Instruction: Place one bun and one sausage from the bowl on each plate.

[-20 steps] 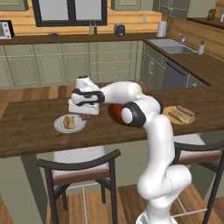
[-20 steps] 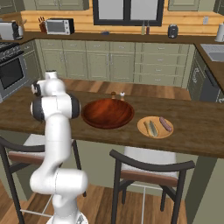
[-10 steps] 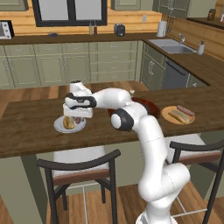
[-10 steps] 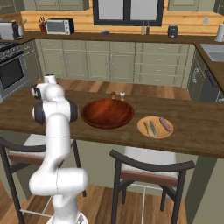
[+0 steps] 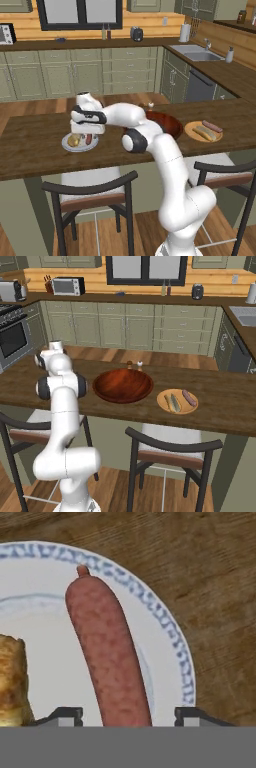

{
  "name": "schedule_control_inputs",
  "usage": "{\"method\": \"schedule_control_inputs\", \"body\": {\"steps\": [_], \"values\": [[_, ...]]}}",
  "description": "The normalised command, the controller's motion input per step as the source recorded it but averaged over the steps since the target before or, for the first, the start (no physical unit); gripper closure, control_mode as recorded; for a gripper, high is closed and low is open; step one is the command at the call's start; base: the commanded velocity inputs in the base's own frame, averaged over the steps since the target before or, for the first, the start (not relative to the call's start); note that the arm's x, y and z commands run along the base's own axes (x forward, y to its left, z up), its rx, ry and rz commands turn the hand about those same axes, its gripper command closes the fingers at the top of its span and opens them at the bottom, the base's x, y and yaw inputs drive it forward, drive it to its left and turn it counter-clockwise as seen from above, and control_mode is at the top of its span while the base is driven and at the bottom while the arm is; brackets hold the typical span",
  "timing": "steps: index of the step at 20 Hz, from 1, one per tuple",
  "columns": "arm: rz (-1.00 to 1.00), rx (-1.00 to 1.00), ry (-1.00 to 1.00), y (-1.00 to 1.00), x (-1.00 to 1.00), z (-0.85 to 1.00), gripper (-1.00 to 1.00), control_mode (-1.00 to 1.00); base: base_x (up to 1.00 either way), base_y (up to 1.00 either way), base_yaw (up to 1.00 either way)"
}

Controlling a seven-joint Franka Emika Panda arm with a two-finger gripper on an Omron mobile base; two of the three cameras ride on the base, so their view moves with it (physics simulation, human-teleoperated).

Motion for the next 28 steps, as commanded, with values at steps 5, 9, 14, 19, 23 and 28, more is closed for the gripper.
{"method": "schedule_control_inputs", "body": {"steps": [5,9,14,19,23,28], "values": [[0.00,0.00,-0.06,-0.31,-0.55,0.53,-1.00,-1.00,0.00,0.00,0.00],[0.01,0.00,-0.10,-0.72,-0.97,0.84,-1.00,-1.00,0.00,0.00,0.00],[0.00,0.00,-0.05,-0.97,-1.00,0.50,-1.00,-1.00,0.00,0.00,0.00],[0.00,0.00,0.00,-0.95,-1.00,0.04,-1.00,-1.00,0.00,0.00,0.00],[0.00,0.03,-0.04,-1.00,-1.00,0.00,-1.00,-1.00,0.00,0.00,0.00],[0.00,0.10,-0.11,-0.96,-1.00,0.00,-1.00,-1.00,0.00,0.00,0.00]]}}
